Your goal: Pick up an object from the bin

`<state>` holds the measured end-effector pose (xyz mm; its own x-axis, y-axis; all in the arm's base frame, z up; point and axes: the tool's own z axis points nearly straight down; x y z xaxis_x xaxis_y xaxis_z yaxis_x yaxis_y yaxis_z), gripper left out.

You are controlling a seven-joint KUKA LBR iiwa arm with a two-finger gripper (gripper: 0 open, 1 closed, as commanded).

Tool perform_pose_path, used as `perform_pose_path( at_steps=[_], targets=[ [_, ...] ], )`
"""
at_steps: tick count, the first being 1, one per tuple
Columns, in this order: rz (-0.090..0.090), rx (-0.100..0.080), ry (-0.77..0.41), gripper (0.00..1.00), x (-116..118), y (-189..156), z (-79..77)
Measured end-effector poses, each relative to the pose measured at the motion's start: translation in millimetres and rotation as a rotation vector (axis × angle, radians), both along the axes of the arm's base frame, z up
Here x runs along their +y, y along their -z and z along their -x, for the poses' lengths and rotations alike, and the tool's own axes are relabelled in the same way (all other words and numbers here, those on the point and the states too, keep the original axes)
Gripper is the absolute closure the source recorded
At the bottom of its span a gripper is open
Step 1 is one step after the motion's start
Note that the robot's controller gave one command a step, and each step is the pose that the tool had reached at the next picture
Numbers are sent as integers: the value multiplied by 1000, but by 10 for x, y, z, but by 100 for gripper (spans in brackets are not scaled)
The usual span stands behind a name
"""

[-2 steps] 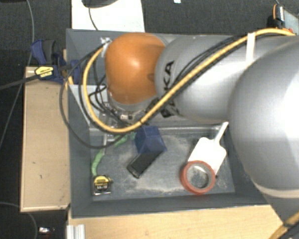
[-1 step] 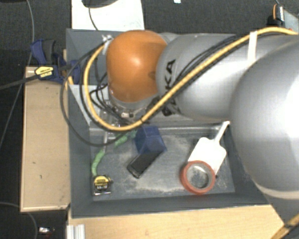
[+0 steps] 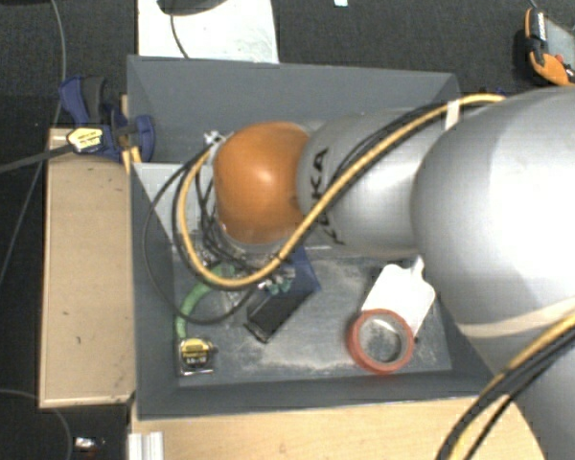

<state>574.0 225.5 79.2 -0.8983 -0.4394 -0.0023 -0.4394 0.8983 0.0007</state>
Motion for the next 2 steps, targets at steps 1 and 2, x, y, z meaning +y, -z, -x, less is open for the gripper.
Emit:
perform_pose_path(
  at_steps=[1,2],
  targets=[
    [-3,-7,7,0,109,-678,-29],
    [3,10,-18,0,1,10,23]
  ],
)
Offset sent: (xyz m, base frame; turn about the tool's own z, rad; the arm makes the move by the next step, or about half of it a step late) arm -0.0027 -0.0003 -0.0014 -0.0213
